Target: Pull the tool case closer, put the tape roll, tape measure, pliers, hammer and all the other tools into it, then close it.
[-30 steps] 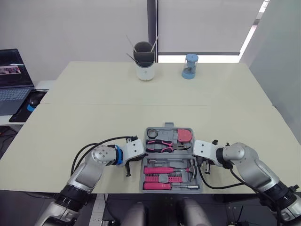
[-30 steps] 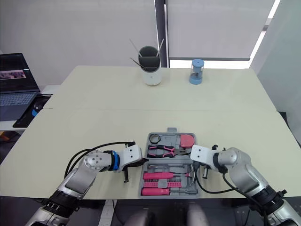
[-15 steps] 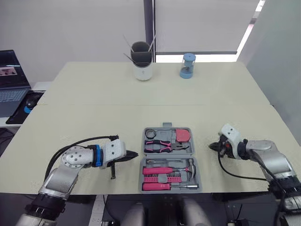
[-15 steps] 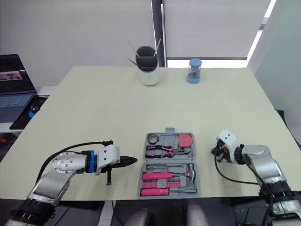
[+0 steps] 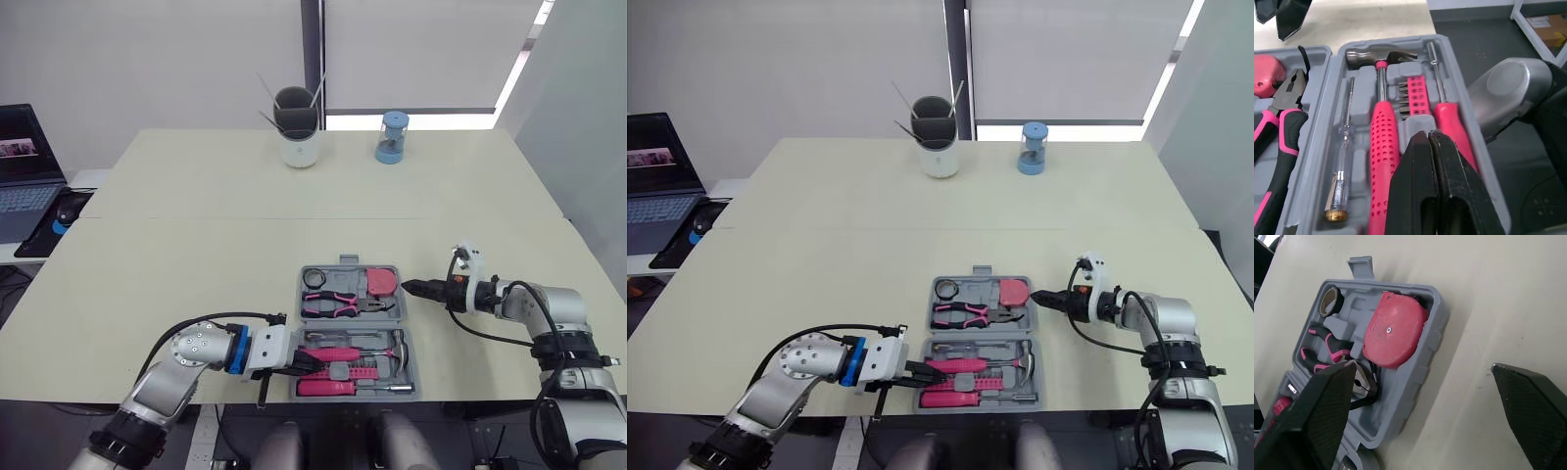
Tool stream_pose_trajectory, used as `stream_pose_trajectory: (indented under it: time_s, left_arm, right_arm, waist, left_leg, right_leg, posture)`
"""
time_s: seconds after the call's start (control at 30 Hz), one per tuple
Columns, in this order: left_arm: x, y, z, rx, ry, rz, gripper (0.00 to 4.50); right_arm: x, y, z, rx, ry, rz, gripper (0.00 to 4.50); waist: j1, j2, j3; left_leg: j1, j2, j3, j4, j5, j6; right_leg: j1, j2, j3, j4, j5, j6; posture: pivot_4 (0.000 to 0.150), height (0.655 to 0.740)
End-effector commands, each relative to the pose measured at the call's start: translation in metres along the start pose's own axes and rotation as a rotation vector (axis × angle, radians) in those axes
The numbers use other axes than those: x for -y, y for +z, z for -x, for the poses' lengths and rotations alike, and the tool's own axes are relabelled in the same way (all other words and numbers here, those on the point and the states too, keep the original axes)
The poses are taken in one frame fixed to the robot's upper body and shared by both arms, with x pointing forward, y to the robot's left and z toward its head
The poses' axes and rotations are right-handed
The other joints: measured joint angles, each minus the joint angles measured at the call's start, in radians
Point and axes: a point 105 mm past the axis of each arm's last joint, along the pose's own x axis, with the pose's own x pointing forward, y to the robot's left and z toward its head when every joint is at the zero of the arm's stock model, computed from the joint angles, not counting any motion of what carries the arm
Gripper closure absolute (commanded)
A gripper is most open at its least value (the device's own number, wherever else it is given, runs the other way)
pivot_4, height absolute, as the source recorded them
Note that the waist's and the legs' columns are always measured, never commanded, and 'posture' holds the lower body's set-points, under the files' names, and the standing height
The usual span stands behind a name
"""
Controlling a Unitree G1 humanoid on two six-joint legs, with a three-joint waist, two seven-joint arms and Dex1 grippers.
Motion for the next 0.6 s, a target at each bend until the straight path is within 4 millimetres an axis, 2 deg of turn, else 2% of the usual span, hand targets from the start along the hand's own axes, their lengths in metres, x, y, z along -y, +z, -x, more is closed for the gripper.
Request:
stream_pose_trajectory:
  time_s: [0.03, 0.13, 0.23, 0.43, 0.6]
  left_arm:
    - [0.001, 0.002, -0.013, 0.028, -0.018, -0.011, 4.5]
    - [0.005, -0.006, -0.028, 0.017, -0.044, -0.001, 4.5]
    - [0.008, -0.015, -0.034, 0.003, -0.046, 0.028, 4.5]
    - [0.016, -0.038, -0.03, -0.101, -0.052, 0.085, 4.5]
    - [0.018, -0.043, -0.025, -0.124, -0.04, 0.11, 4.5]
  right_arm:
    - [-0.004, 0.012, -0.002, 0.053, 0.032, -0.022, 0.04]
    - [-0.001, 0.008, -0.013, 0.047, 0.033, -0.018, 0.04]
    - [0.001, 0.008, -0.02, 0.057, 0.037, -0.036, 0.04]
    - [0.002, 0.005, -0.037, 0.054, 0.056, -0.084, 0.04]
    - [-0.003, 0.003, -0.052, 0.049, 0.087, -0.121, 0.04]
  waist:
    - [0.0, 0.0, 0.0]
    - [-0.001, 0.0, 0.0]
    - [-0.005, 0.0, 0.0]
    - [-0.005, 0.001, -0.005]
    - [-0.008, 0.001, -0.008]
  left_leg:
    - [0.0, 0.0, 0.0, 0.0, 0.0, 0.0]
    - [0.0, 0.0, 0.0, 0.0, 0.0, 0.0]
    - [0.001, 0.001, 0.0, 0.0, 0.0, 0.0]
    - [0.004, 0.002, 0.0, 0.0, 0.0, 0.0]
    - [0.017, 0.003, 0.0, -0.003, 0.0, 0.0]
  right_leg:
    - [0.0, 0.0, 0.0, 0.0, 0.0, 0.0]
    - [0.0, 0.0, 0.0, 0.0, 0.0, 0.0]
    - [0.0, 0.001, 0.0, 0.001, 0.0, 0.0]
    - [0.001, 0.001, 0.001, 0.003, 0.0, 0.0]
    - [0.014, 0.002, 0.0, 0.001, -0.001, -0.001]
  posture:
    - [0.15, 0.74]
    - [0.15, 0.74]
    - [0.15, 0.74]
    - [0.15, 0.74]
    - [0.15, 0.74]
